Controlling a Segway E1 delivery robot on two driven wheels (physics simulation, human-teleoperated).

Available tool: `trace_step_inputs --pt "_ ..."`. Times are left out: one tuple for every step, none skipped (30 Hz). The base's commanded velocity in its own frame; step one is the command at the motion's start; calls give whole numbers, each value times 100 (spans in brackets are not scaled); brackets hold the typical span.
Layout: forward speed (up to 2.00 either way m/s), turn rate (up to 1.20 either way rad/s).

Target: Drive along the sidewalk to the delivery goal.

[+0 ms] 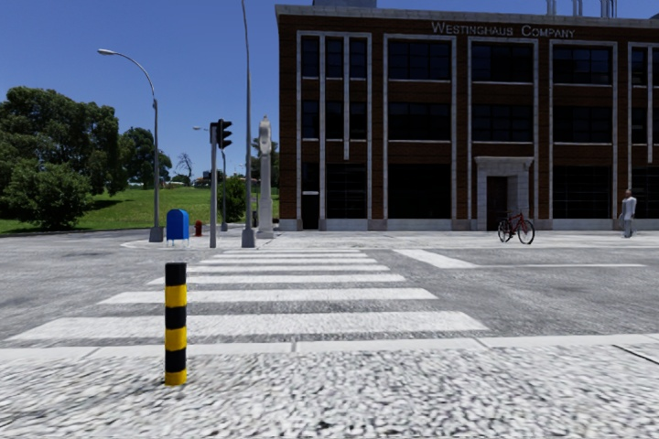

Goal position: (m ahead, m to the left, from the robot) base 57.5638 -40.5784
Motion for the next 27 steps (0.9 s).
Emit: trace_step_inputs --pt "200 17" --pt "200 18" --pt "200 19" --pt "200 19" --pt "200 19" --pt "200 19" --pt "200 19" --pt "200 19" --pt "200 19" --pt "200 19" --pt "200 19" --pt "200 19" --pt "200 19" --pt "200 19" --pt "200 19" --pt "200 19" --pt "200 19" --pt "200 19" --pt "200 19" --pt "200 19" --pt "200 19" --pt "200 19" --pt "200 19" --pt "200 19" --pt "200 19" --pt "200 13" --pt "200 8"
